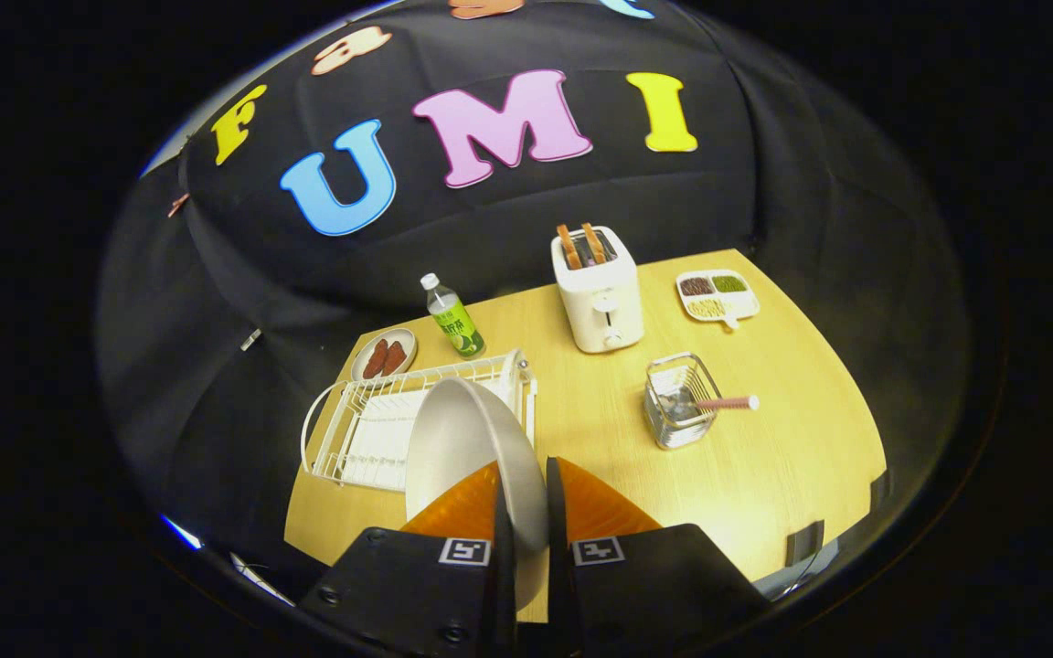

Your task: Take the plate from the dish rack, then take the spoon from the basket and place it into the plate.

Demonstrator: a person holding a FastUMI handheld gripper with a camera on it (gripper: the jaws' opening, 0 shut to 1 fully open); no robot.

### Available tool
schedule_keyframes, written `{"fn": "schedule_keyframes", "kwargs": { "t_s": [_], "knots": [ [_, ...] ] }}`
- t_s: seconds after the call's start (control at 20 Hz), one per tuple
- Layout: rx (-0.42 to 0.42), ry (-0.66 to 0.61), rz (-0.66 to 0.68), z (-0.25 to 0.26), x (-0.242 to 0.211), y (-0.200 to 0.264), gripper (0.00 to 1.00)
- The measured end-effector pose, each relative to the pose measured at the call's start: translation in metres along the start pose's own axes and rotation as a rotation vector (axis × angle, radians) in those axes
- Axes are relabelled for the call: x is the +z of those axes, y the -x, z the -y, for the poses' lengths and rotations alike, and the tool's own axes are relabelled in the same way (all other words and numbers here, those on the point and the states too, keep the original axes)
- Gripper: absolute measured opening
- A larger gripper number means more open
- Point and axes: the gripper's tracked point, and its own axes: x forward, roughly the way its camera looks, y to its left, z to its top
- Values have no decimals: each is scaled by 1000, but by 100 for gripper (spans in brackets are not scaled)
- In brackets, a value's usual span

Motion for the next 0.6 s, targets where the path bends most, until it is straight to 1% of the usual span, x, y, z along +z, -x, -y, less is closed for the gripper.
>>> {"fn": "schedule_keyframes", "kwargs": {
  "t_s": [0.25,0.45,0.6],
  "knots": [
    [-1,-143,-60,61,-54,25,18],
    [-88,-185,-126,111,-98,20,18],
    [-132,-221,-167,133,-127,2,18]
  ]
}}
